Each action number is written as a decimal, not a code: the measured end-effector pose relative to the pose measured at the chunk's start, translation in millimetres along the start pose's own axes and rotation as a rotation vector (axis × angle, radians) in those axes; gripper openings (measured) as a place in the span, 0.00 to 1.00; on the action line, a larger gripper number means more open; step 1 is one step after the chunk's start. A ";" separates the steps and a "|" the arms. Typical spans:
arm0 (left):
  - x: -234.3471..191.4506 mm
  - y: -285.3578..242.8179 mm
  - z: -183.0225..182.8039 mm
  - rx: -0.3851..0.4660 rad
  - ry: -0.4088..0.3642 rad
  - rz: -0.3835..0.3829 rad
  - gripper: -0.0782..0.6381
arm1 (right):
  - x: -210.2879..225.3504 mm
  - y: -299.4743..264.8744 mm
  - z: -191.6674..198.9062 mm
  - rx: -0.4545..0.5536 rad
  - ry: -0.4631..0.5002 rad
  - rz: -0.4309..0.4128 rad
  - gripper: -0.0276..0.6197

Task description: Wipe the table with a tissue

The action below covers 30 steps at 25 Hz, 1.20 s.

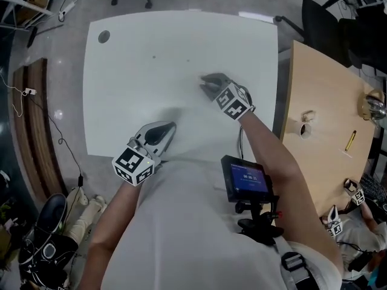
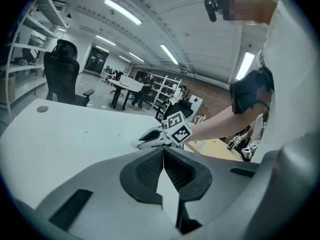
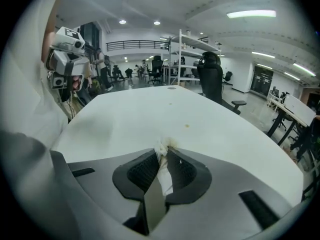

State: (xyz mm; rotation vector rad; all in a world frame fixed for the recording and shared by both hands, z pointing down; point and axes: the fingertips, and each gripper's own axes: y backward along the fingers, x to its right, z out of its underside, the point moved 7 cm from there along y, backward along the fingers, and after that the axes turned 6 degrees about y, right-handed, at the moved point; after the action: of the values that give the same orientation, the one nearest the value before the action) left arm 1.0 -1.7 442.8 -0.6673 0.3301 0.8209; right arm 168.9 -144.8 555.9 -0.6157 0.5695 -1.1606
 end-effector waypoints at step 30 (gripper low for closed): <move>-69.0 54.8 -17.6 0.019 -0.004 0.090 0.12 | 31.4 33.4 6.5 0.289 -0.949 0.380 0.13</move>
State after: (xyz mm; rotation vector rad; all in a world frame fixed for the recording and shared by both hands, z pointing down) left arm -85.8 -25.0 442.1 -0.6366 0.3662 0.9038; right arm 204.7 -164.4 534.1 -0.6878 -0.2866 -0.4757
